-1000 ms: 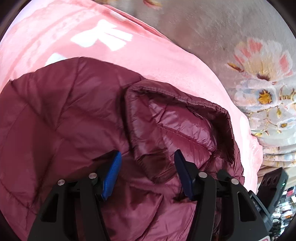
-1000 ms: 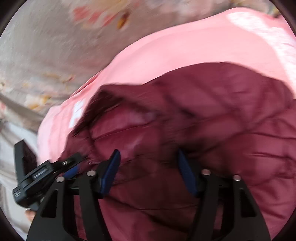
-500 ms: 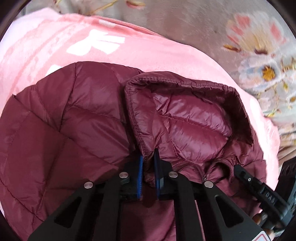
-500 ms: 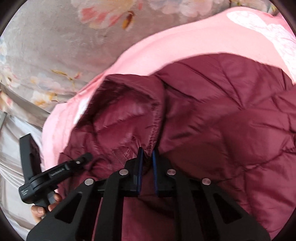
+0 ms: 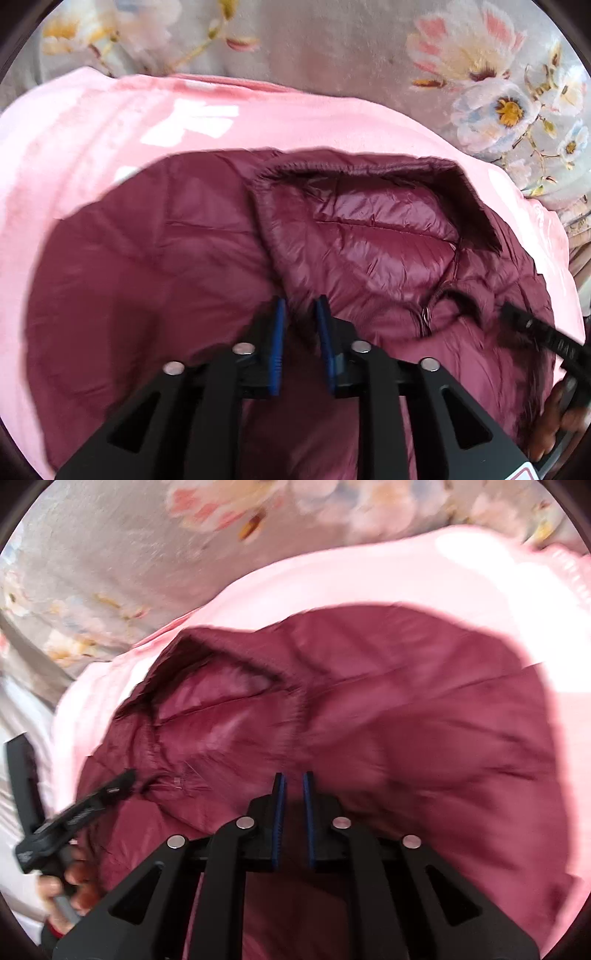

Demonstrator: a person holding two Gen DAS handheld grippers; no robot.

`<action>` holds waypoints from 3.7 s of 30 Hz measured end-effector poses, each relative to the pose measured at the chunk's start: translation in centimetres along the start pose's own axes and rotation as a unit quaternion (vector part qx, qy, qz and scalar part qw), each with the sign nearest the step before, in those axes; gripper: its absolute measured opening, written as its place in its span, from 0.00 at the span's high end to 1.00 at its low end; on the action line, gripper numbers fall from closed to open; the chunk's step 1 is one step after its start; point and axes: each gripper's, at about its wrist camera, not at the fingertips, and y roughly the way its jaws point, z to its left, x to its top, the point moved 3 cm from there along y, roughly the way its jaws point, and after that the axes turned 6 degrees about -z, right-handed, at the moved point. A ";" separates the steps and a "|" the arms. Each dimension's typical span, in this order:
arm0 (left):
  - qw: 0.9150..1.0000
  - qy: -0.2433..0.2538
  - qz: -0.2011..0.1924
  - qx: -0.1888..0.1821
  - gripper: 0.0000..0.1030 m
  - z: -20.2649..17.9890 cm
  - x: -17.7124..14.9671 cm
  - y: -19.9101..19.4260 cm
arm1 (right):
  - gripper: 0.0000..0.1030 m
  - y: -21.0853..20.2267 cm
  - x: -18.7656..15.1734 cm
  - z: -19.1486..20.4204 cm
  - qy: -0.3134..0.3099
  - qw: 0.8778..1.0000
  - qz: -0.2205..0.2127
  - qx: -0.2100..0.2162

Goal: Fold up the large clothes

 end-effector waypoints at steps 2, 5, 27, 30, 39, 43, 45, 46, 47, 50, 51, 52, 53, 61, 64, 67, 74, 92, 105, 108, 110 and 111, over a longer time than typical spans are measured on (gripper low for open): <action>1.000 -0.004 -0.009 0.019 0.71 0.6 0.9 -1.3 | 0.85 -1.4 1.4 0.0 -0.003 0.999 -0.031 -0.019; 0.998 -0.053 -0.024 0.017 0.70 1.1 4.6 -2.2 | 0.84 -1.9 5.0 1.5 0.003 0.997 -0.073 -0.002; 0.999 -0.017 0.016 0.032 0.79 -1.7 6.0 7.3 | 0.88 8.7 5.5 4.5 -0.068 0.998 0.006 0.019; 0.997 0.037 -0.016 0.072 0.78 -2.9 4.9 7.6 | 0.88 9.2 5.1 4.5 -0.075 0.997 0.001 0.011; 0.989 0.065 -0.058 0.116 0.79 -3.5 4.2 8.0 | 0.88 9.6 4.3 6.0 -0.133 0.990 -0.025 -0.046; 0.988 0.072 -0.060 0.123 0.79 -3.7 4.3 8.2 | 0.88 9.7 4.2 6.3 -0.143 0.988 -0.026 -0.056; 0.987 0.076 -0.060 0.128 0.79 -3.9 4.3 8.3 | 0.88 9.6 4.2 6.3 -0.143 0.988 -0.027 -0.056; 0.987 0.078 -0.060 0.129 0.79 -3.9 4.3 8.4 | 0.88 9.6 4.2 6.3 -0.143 0.988 -0.026 -0.056; 0.986 0.081 -0.071 0.126 0.79 -4.0 4.4 8.4 | 0.88 9.6 4.2 6.3 -0.144 0.988 -0.026 -0.056; 0.986 0.081 -0.071 0.126 0.79 -4.0 4.3 8.3 | 0.87 9.7 4.1 6.4 -0.147 0.987 -0.026 -0.060; 0.986 0.080 -0.071 0.125 0.79 -3.9 4.3 8.3 | 0.87 9.7 4.1 6.5 -0.148 0.987 -0.026 -0.061; 0.986 0.079 -0.072 0.125 0.79 -3.9 4.3 8.3 | 0.87 9.7 4.2 6.5 -0.149 0.987 -0.026 -0.062; 0.987 0.079 -0.072 0.124 0.79 -3.9 4.2 8.4 | 0.87 9.7 4.2 6.5 -0.149 0.987 -0.026 -0.062; 0.987 0.076 -0.070 0.119 0.79 -3.9 4.3 8.7 | 0.87 9.7 4.6 5.7 -0.120 0.992 -0.020 -0.033; 0.988 0.070 -0.072 0.113 0.78 -3.7 4.3 8.5 | 0.88 9.3 4.8 5.1 -0.098 0.995 -0.021 -0.009; 0.991 0.059 -0.072 0.096 0.75 -2.8 3.6 6.9 | 0.87 6.0 4.7 3.2 -0.067 0.997 -0.041 -0.022; 0.988 0.054 -0.098 0.107 0.33 2.0 -3.0 -4.2 | 0.44 -11.9 -0.7 -4.7 -0.050 0.992 -0.100 -0.053; 0.992 -0.121 0.016 -0.010 0.27 14.5 -27.6 -20.7 | 0.24 -27.7 -26.9 -12.0 0.072 0.997 -0.029 -0.007; 0.990 -0.138 -0.021 -0.037 0.97 13.4 -28.0 -24.1 | 0.95 -29.0 -26.4 -9.5 0.129 0.989 -0.046 0.060; 0.988 -0.137 -0.038 -0.064 0.97 13.3 -28.3 -27.2 | 0.96 -33.6 -26.6 -8.6 0.116 0.988 -0.078 0.067; 0.986 -0.129 -0.059 -0.082 0.98 13.1 -29.0 -30.7 | 0.96 -37.6 -26.9 -7.8 0.093 0.988 -0.110 0.062; 0.986 -0.124 -0.070 -0.090 0.98 13.0 -29.4 -32.6 | 0.96 -39.4 -27.0 -7.4 0.082 0.987 -0.127 0.062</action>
